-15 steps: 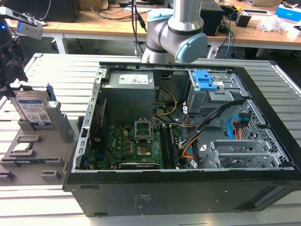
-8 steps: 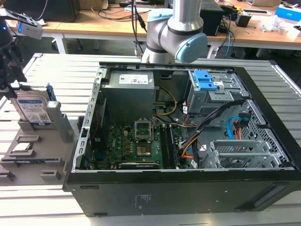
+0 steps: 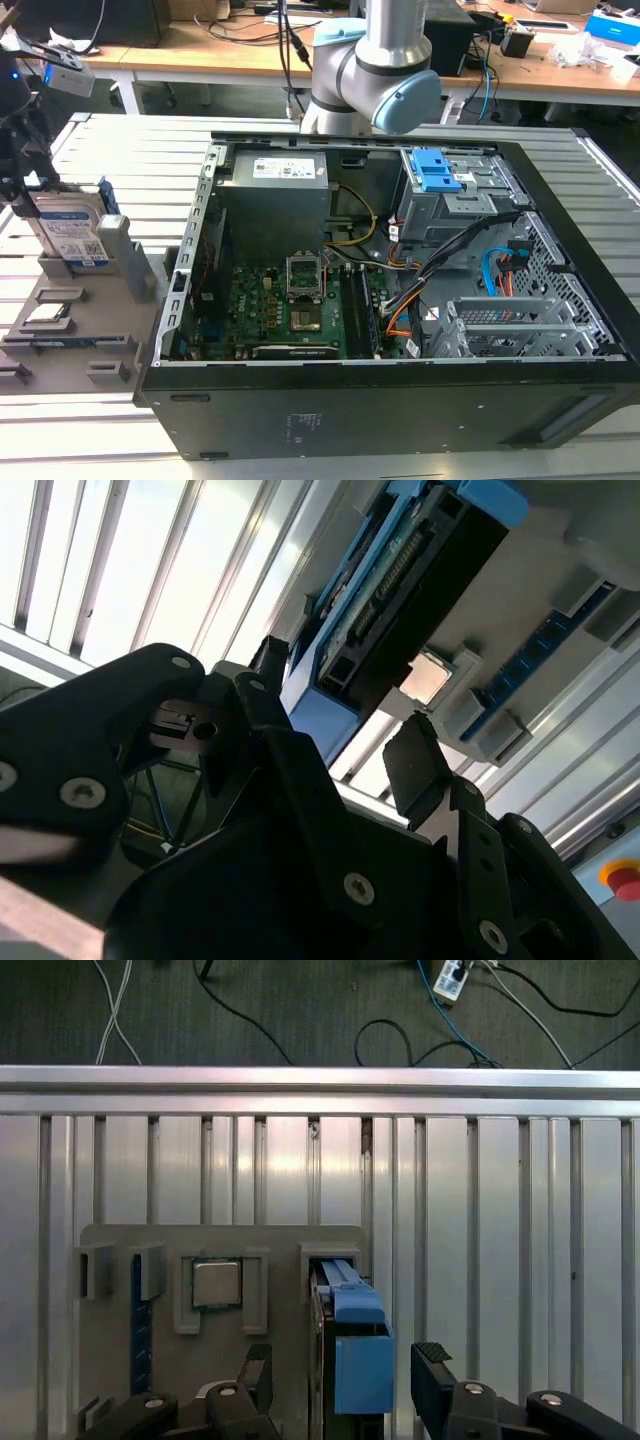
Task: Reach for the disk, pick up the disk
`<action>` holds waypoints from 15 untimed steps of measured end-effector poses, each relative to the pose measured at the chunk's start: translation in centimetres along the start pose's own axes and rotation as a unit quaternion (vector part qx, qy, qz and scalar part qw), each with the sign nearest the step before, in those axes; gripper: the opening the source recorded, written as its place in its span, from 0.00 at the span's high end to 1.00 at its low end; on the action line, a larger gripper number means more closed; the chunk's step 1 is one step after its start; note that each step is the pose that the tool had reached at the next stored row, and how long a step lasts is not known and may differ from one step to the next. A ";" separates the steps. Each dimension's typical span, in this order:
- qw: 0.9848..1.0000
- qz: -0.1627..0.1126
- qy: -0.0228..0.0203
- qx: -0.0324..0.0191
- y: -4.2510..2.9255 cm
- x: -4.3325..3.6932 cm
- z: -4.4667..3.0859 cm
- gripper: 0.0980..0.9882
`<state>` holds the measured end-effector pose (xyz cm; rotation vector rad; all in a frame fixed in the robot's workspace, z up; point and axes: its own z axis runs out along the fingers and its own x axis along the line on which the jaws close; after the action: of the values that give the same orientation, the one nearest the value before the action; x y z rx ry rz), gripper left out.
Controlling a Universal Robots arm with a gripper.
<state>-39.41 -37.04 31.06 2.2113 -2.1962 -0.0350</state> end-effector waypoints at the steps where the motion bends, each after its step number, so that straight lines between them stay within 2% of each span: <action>1: 1.000 0.000 0.000 0.000 -0.01 0.00 0.10 0.37; 15: 1.000 -0.001 0.000 0.000 -0.06 0.00 1.68 0.37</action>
<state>-39.41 -37.04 29.39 2.2126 -2.1948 -0.0351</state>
